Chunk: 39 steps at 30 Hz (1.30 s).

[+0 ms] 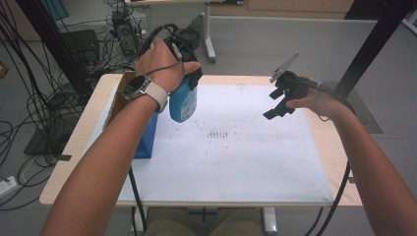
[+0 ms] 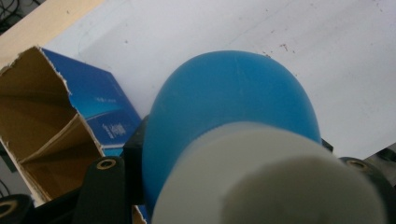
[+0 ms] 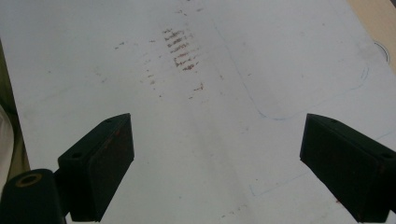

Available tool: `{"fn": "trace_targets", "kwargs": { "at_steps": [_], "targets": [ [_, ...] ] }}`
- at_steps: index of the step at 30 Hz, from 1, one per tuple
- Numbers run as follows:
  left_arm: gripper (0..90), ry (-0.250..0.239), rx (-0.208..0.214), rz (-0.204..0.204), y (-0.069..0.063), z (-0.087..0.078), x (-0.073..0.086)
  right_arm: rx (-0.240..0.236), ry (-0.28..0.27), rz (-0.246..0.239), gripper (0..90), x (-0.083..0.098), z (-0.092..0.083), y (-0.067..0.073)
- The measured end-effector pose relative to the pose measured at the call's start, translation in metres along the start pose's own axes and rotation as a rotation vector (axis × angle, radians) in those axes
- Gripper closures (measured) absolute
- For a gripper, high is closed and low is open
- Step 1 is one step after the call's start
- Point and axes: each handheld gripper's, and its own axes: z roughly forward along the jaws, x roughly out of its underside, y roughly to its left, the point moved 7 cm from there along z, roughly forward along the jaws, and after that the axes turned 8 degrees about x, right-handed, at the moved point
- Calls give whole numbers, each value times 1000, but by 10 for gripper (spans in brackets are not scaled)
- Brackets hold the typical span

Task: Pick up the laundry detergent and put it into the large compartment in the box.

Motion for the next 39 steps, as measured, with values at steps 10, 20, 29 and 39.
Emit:
{"fn": "trace_targets", "kwargs": {
  "at_steps": [10,20,29,39],
  "targets": [
    [401,-15,5,-92,8,-12,6,-1,2,-18,97,-4,-1,2],
    [401,-20,5,-158,12,-20,11,11,-2,-26,98,-6,-5,3],
    [400,-19,4,-204,16,-28,18,16,-9,-39,98,-10,-5,5],
    [400,-25,-1,-274,25,-36,23,20,-20,-48,98,-10,-7,3]
  ]
}}
